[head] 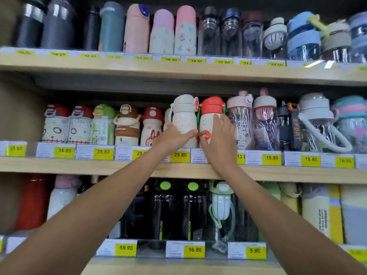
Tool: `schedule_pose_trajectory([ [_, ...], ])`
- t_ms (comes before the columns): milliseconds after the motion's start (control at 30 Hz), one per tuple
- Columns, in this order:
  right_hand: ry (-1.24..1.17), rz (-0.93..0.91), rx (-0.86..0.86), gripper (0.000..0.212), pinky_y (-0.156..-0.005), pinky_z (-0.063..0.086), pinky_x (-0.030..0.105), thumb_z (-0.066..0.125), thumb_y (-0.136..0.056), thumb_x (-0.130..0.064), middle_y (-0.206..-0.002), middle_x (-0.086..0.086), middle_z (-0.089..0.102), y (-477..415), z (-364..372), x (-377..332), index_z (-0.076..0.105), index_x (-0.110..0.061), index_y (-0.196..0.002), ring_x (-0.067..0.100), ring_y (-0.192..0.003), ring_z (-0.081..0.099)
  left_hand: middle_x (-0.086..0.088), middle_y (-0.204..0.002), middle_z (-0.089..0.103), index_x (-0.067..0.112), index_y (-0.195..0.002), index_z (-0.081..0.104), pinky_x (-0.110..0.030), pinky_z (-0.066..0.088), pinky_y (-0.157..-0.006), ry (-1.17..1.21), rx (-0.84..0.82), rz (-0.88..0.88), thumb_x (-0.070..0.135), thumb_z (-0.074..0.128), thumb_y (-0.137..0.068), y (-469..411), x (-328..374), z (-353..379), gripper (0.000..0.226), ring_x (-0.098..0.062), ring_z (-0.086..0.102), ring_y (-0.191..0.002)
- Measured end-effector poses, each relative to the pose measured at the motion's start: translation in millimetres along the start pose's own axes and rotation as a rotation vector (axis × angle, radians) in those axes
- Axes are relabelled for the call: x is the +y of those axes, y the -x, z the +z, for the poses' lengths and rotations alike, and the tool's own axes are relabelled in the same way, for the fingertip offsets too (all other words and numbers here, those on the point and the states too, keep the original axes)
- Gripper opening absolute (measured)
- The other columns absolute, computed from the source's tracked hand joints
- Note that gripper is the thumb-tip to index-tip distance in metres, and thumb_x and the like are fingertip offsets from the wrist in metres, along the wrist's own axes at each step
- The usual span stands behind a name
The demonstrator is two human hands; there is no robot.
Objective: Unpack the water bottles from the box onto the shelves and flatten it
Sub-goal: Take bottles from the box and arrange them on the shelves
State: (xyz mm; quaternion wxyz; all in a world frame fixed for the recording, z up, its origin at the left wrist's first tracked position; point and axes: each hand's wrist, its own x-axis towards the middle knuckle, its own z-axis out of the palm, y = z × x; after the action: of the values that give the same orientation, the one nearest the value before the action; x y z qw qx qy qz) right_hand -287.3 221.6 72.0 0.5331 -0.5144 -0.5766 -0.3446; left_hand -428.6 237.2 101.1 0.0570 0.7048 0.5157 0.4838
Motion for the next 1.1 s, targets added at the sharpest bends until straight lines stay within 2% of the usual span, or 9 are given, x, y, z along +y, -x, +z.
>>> schedule_pose_trajectory([
  [100, -0.002, 0.007, -0.004, 0.061, -0.098, 0.041, 0.041, 0.057, -0.087, -0.026, -0.147, 0.013, 0.029, 0, -1, -1, 0.032, -0.010, -0.140, 0.031, -0.125, 0.034, 0.002, -0.130, 0.056, 0.026, -0.137, 0.038, -0.041, 0.041, -0.099, 0.022, -0.035, -0.007, 0.077, 0.053, -0.065, -3, 0, -2, 0.090, -0.025, 0.052, -0.117],
  [233, -0.032, 0.006, -0.043, 0.059, -0.095, 0.043, 0.041, 0.056, -0.088, -0.025, -0.148, 0.012, 0.028, 3, -6, 0, 0.033, -0.010, -0.141, 0.030, -0.126, 0.033, -0.003, -0.126, 0.056, 0.016, -0.132, 0.038, -0.037, 0.038, -0.080, -0.099, 0.102, -0.052, 0.075, 0.052, -0.071, 3, 5, 6, 0.086, -0.029, 0.052, -0.115],
  [367, -0.148, -0.040, -0.119, 0.054, -0.101, 0.039, 0.038, 0.052, -0.091, -0.020, -0.149, 0.010, 0.029, 10, -17, 14, 0.035, -0.008, -0.140, 0.026, -0.135, 0.027, -0.013, -0.135, 0.040, 0.005, -0.136, 0.028, -0.046, 0.035, -0.097, -0.106, 0.411, 0.013, 0.056, 0.063, -0.078, 23, 14, 20, 0.085, -0.033, 0.035, -0.126],
  [500, -0.327, -0.112, -0.097, 0.042, -0.100, 0.039, 0.030, 0.050, -0.091, -0.013, -0.138, 0.007, 0.043, 29, -41, 36, 0.046, -0.008, -0.132, 0.020, -0.127, 0.040, -0.015, -0.137, 0.033, 0.003, -0.136, 0.029, -0.040, 0.028, -0.108, 0.023, 0.473, 0.154, 0.023, 0.060, -0.083, 58, 28, 45, 0.065, -0.032, 0.030, -0.127],
  [600, -0.363, -0.103, -0.060, 0.036, -0.090, 0.039, 0.026, 0.049, -0.090, -0.011, -0.127, 0.003, 0.053, 55, -68, 71, 0.052, -0.011, -0.126, 0.017, -0.117, 0.049, -0.011, -0.131, 0.039, 0.006, -0.128, 0.038, -0.035, 0.032, -0.103, 0.101, 0.409, 0.251, 0.010, 0.053, -0.082, 95, 45, 82, 0.049, -0.028, 0.035, -0.122],
  [767, -0.336, -0.043, -0.054, 0.028, -0.086, 0.045, 0.034, 0.051, -0.087, -0.003, -0.109, 0.012, 0.061, 98, -129, 167, 0.059, -0.002, -0.113, 0.028, -0.101, 0.059, -0.013, -0.120, 0.051, 0.001, -0.115, 0.051, -0.031, 0.032, -0.103, 0.311, 0.296, 0.368, -0.003, 0.048, -0.081, 163, 103, 169, 0.035, -0.029, 0.044, -0.117],
  [867, -0.281, 0.076, -0.085, 0.022, -0.077, 0.045, 0.032, 0.051, -0.086, -0.006, -0.099, 0.010, 0.065, 129, -170, 232, 0.063, -0.006, -0.105, 0.027, -0.089, 0.061, -0.013, -0.114, 0.055, 0.003, -0.110, 0.055, -0.020, 0.033, -0.094, 0.459, 0.223, 0.339, -0.005, 0.049, -0.077, 204, 144, 233, 0.034, -0.025, 0.049, -0.111],
  [1000, -0.173, 0.304, -0.249, 0.020, -0.080, 0.050, 0.041, 0.051, -0.088, -0.011, -0.091, 0.010, 0.070, 190, -233, 335, 0.065, -0.011, -0.102, 0.029, -0.087, 0.064, -0.016, -0.117, 0.055, 0.000, -0.113, 0.054, -0.035, 0.046, -0.086, 0.632, -0.038, 0.201, -0.006, 0.048, -0.082, 264, 205, 334, 0.032, -0.027, 0.057, -0.103],
  [1100, -0.118, 0.495, -0.351, 0.017, -0.075, 0.050, 0.039, 0.052, -0.086, -0.009, -0.085, 0.011, 0.069, 240, -283, 410, 0.065, -0.011, -0.098, 0.029, -0.083, 0.064, -0.017, -0.114, 0.061, -0.001, -0.112, 0.056, -0.030, 0.046, -0.082, 0.689, -0.233, 0.087, -0.005, 0.050, -0.083, 311, 249, 416, 0.030, -0.031, 0.061, -0.098],
])
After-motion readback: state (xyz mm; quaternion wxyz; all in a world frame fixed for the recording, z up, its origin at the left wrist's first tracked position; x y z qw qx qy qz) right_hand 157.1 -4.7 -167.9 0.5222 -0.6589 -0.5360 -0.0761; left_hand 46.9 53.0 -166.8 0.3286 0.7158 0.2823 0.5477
